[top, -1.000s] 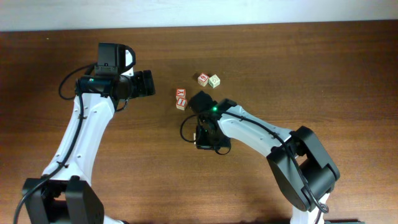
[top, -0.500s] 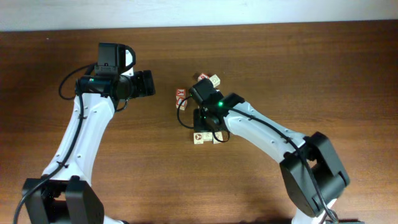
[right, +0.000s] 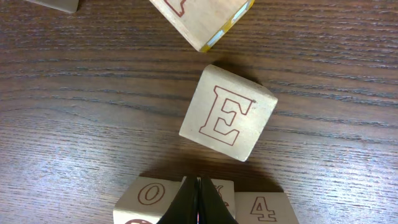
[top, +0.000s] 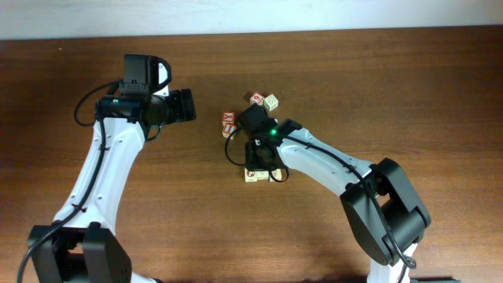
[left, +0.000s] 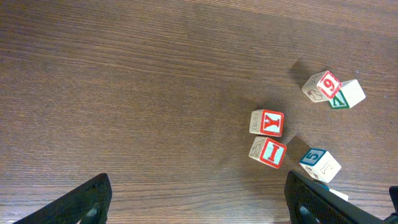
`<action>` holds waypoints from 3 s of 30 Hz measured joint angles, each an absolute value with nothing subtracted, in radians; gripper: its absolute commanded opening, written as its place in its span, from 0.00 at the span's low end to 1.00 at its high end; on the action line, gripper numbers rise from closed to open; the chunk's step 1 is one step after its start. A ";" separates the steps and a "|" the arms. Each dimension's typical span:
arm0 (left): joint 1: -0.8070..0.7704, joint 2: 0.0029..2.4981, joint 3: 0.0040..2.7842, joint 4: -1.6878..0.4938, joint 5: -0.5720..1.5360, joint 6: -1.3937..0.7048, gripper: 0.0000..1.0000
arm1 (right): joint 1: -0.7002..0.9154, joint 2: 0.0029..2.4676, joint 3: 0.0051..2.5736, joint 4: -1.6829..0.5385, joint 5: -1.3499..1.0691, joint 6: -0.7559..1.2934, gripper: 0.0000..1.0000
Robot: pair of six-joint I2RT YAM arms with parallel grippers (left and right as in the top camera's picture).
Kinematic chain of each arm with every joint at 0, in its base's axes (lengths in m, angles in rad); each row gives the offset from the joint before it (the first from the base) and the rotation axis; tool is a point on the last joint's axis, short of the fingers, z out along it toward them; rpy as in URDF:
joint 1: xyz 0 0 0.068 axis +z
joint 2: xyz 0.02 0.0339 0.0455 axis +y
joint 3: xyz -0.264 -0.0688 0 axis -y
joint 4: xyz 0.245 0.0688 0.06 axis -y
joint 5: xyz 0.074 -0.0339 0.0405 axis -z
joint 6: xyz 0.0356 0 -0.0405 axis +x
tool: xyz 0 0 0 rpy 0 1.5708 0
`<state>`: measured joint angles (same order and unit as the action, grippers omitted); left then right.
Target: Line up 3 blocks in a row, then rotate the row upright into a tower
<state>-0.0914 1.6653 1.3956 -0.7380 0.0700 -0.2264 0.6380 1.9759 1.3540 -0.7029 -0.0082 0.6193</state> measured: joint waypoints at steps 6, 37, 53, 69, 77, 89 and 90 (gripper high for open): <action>-0.091 1.665 1.396 -0.738 0.070 -0.226 0.87 | 0.622 1.944 1.394 -0.769 -0.012 0.598 0.04; -0.091 1.665 1.396 -0.745 0.070 -0.226 0.86 | 0.608 1.904 1.265 -0.873 -0.127 0.610 0.04; -0.091 1.665 1.396 -0.745 0.070 -0.226 0.87 | 0.559 1.905 1.265 -0.873 -0.200 0.567 0.09; -0.091 1.666 1.325 -0.846 0.174 -0.265 0.00 | 0.356 1.879 1.336 -0.923 -0.257 0.435 0.04; -0.097 1.674 0.981 -0.598 0.477 -0.247 0.00 | 0.329 1.873 1.188 -0.694 -0.390 0.376 0.04; -0.305 1.743 0.950 -0.470 0.544 -0.247 0.00 | 0.331 1.873 1.106 -0.596 -0.410 0.420 0.04; -0.315 1.750 0.950 -0.466 0.544 -0.247 0.00 | 0.331 1.873 1.106 -0.596 -0.410 0.420 0.04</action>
<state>-0.3145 1.7504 0.9504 -0.4656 0.5438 -0.2474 0.3305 1.8729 1.1065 -0.5961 -0.4103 0.4202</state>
